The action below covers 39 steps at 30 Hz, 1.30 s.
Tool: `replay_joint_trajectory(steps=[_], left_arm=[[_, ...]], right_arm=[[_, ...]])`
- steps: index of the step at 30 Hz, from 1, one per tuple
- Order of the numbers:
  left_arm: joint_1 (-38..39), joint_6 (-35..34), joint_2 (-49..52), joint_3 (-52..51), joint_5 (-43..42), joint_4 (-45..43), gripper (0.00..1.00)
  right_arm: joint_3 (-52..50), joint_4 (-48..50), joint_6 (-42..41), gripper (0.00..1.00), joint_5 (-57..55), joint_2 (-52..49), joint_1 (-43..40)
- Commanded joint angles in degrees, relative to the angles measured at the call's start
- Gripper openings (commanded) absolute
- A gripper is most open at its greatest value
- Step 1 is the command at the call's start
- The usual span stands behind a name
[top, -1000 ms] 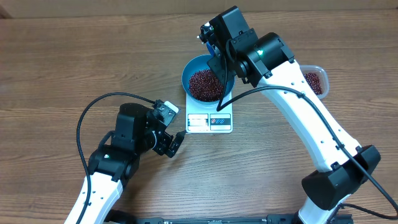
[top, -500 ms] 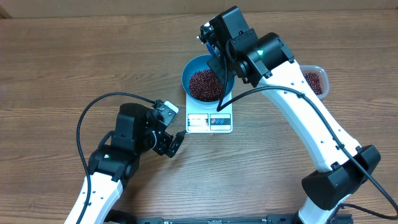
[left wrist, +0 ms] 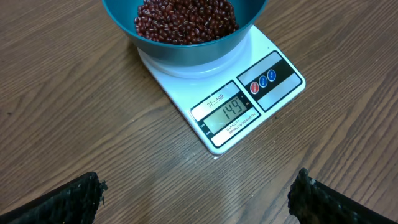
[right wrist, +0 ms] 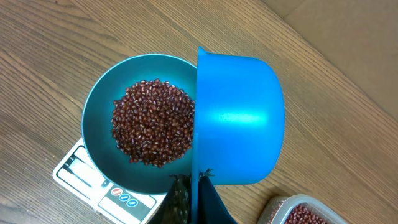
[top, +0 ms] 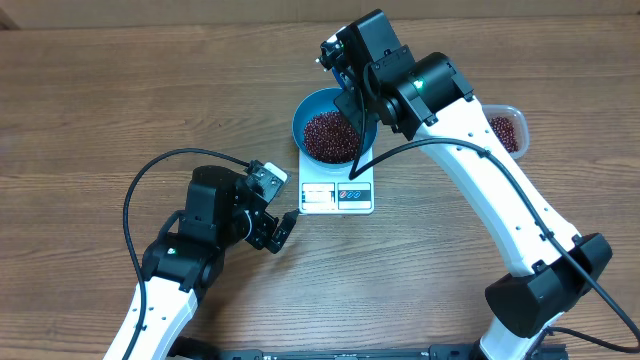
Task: Scoop item into bowl and weigh 150g on scale
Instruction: 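Tip the scoop over the bowl, trickling beans in toward 150 g, then lift the scoop away from the bowl and lower it right of the scale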
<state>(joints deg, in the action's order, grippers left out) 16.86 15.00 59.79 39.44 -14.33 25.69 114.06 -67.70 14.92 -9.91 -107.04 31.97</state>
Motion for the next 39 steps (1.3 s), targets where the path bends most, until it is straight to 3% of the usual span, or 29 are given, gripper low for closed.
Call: replay_joint_trajectory(steps=[1, 24, 39], left_arm=[[-0.2, 0.0, -0.5, -0.3, -0.1, 0.0, 0.99], [-0.2, 0.0, -0.5, -0.3, -0.1, 0.0, 0.99], [-0.2, 0.0, -0.5, -0.3, -0.1, 0.0, 1.0]], right_arm=[[1.6, 0.4, 0.2, 0.04, -0.6, 1.2, 0.2], [2.1, 0.8, -1.7, 0.04, -0.3, 1.4, -0.8], [3.1, -1.9, -4.7, 0.04, 14.7, 7.0, -21.2]])
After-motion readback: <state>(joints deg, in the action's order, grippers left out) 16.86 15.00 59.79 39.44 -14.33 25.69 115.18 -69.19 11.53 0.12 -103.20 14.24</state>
